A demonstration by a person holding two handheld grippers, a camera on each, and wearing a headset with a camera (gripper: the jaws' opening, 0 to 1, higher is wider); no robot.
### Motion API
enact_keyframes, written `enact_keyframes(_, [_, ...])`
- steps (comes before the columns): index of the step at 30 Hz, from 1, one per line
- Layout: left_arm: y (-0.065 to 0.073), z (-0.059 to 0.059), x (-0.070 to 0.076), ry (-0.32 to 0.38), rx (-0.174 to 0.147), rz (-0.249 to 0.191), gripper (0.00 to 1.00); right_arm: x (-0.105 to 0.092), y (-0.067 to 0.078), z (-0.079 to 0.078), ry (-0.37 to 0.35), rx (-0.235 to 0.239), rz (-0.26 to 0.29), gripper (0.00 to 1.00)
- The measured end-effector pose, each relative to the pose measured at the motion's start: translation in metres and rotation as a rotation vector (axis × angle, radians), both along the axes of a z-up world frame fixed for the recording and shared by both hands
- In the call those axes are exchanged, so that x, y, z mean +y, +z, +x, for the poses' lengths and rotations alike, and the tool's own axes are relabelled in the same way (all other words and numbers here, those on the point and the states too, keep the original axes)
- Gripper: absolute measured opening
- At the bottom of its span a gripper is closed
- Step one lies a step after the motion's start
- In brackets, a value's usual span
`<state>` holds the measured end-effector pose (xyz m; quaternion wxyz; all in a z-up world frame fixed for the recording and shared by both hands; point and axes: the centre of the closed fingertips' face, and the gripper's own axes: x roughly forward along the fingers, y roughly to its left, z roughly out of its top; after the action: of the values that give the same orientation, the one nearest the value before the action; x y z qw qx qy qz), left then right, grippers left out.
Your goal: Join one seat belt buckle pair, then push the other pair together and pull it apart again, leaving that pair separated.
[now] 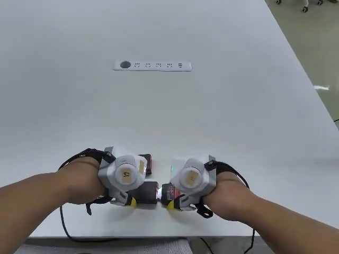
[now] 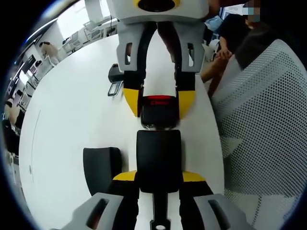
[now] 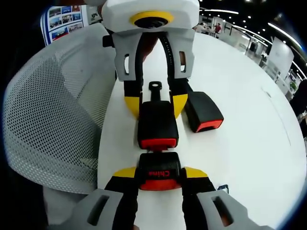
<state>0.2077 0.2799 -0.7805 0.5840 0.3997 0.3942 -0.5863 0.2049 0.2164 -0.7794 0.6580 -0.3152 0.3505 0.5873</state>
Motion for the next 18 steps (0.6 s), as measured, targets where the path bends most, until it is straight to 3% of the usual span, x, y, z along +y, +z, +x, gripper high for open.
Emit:
enact_keyframes(12, [0.0026, -0.0027, -0.0009, -0.004, -0.005, -0.008, 0.32, 0.0011, -0.004, 0.0014, 0.004, -0.001, -0.006, 0.31])
enact_keyframes(15, [0.0058, -0.0039, -0.0004, 0.016, -0.013, -0.061, 0.31, -0.0006, -0.0031, 0.0016, 0.026, -0.005, -0.001, 0.31])
enact_keyframes(18, [0.006, -0.0035, 0.0002, 0.041, -0.009, -0.078, 0.31, 0.0006, -0.0032, 0.0032, 0.027, -0.008, 0.003, 0.31])
